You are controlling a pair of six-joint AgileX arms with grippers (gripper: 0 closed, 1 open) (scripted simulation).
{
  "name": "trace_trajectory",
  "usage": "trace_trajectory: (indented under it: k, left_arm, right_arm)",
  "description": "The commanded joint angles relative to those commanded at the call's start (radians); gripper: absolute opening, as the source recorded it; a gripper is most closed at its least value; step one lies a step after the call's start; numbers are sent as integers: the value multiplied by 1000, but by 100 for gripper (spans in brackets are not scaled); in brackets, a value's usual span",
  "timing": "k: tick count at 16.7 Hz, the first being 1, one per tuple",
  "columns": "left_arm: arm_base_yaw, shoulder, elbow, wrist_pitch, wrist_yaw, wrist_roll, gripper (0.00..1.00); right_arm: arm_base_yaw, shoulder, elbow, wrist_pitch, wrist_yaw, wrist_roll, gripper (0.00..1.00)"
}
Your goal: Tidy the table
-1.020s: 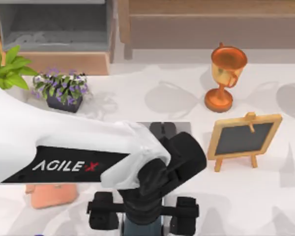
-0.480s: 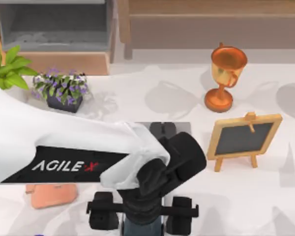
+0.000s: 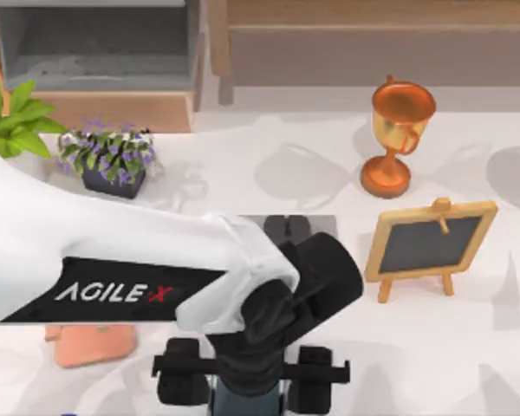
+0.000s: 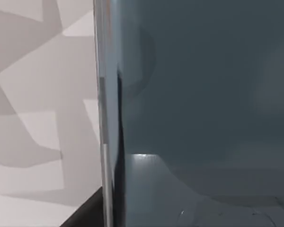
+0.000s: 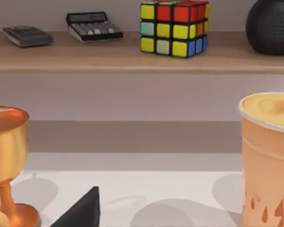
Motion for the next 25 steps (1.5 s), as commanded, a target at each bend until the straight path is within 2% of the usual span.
trace_trajectory:
  k: [7,15,20,22,25]
  left_arm:
    - [0,0,0,0,0,0,0]
    - [-1,-80,63,-135,-3,3,0]
    - [-1,-79,62,-136,-6,5,0]
    - [-8,-112,53,-133,-39,0,0]
    - [-30,-223,0,-127,-164,-17,0]
  right_arm:
    - [0,0,0,0,0,0,100]
    - [0,0,0,0,0,0,100]
    - [0,0,0,0,0,0,100]
    - [0,0,0,0,0,0,100]
    - [0,0,0,0,0,0,100]
